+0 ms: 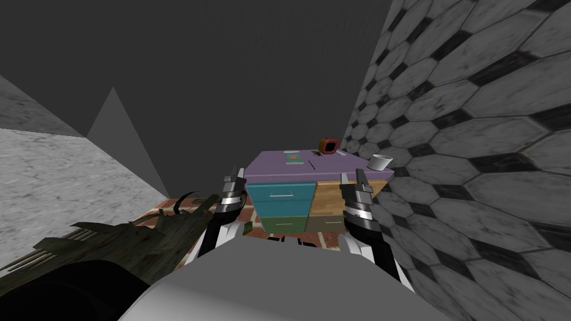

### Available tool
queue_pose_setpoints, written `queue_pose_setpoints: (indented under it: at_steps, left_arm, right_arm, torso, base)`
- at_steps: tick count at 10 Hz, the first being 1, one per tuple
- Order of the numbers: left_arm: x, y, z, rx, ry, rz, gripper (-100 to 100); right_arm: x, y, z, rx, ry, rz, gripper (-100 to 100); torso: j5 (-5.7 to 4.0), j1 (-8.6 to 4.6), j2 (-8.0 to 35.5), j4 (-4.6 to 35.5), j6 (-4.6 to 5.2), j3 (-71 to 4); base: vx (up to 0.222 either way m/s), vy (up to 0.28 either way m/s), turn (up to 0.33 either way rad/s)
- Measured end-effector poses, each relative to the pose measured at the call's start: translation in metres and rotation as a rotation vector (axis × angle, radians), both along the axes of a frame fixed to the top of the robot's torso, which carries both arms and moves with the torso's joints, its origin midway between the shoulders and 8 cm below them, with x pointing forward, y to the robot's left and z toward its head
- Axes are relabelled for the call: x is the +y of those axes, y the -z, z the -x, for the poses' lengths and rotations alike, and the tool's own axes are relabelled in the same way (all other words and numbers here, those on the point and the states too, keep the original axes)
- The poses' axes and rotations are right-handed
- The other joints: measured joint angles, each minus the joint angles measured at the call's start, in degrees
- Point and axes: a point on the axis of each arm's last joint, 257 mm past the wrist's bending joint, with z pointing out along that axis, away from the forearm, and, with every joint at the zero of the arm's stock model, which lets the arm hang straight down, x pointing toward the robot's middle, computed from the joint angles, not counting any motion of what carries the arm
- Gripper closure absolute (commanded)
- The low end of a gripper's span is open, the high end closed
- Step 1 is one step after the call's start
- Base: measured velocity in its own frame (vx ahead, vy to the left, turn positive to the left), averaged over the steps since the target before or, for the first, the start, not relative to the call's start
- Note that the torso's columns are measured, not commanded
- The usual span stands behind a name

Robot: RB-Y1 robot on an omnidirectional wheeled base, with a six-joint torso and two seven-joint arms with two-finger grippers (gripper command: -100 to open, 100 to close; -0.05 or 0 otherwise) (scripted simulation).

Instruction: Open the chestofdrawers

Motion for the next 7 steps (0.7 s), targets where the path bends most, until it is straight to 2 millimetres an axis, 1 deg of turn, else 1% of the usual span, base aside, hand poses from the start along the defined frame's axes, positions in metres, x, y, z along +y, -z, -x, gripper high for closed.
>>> queue_pose_setpoints:
  at_steps: [1,2,3,7]
  left_arm:
    - [0.000,0.000,0.000,0.000,0.000,0.000,0]
    - [0.000,0.000,0.000,0.001,0.000,0.000,0]
    - [0.000,0.000,0.000,0.001,0.000,0.000,0]
    - [0.000,0.000,0.000,0.001,0.000,0.000,0]
  right_arm:
    - [0.000,0.000,0.000,0.000,0.000,0.000,-100]
    - [0.003,0.002,-0.001,0.007,-0.001,0.031,-100]
    - [0.006,0.003,-0.002,0.015,0.003,0.076,-100]
    - [0.017,0.014,-0.005,0.043,0.046,0.260,-100]
  torso:
    - [0.00,0.00,4.2,4.2,0.00,-8.5]
    - [0.00,-0.01,6.2,6.1,0.00,-12.4]
    - [0.00,0.00,6.7,6.7,0.00,-13.5]
    - [0.00,0.01,6.9,6.9,0.00,-13.8]
  base:
    - [0.007,0.001,-0.002]
    - [0.000,0.000,0.000]
    - [0.000,0.000,0.000]
    - [0.002,0.003,-0.001]
